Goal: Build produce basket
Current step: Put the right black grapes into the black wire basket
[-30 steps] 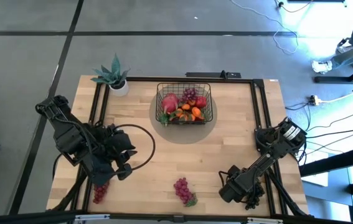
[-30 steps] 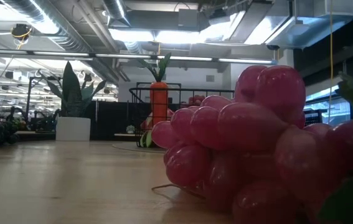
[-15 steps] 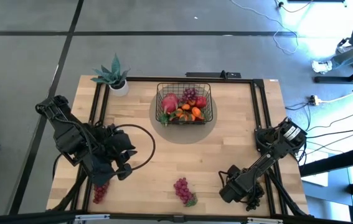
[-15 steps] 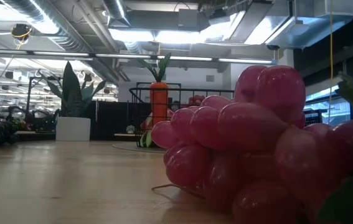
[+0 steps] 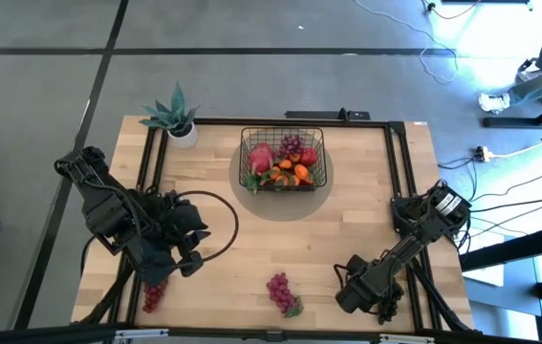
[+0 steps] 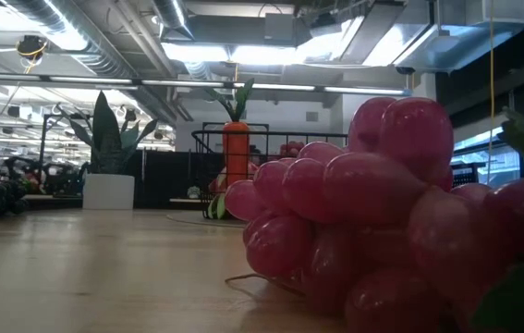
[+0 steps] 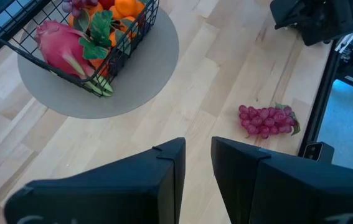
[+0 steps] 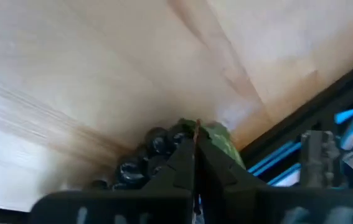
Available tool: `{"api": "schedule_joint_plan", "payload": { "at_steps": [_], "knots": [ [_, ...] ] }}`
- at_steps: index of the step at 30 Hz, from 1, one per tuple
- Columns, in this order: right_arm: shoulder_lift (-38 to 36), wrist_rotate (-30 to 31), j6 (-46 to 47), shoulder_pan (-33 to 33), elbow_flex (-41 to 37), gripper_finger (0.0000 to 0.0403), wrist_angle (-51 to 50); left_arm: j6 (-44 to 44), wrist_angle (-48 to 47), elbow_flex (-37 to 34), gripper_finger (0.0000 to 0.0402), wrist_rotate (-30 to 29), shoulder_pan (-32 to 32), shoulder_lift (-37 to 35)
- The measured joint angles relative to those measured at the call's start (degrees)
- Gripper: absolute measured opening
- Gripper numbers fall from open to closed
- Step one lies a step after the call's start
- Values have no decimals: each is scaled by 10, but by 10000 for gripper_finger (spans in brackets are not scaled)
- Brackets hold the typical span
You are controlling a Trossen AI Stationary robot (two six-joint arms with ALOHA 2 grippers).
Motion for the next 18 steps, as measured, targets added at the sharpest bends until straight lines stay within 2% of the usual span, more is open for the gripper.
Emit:
{"api": "schedule_joint_plan", "payload": {
  "at_steps": [18],
  "knots": [
    [0, 103, -34, -32, 145, 0, -197, 7, 0, 0, 66, 0, -1, 0]
  ]
}}
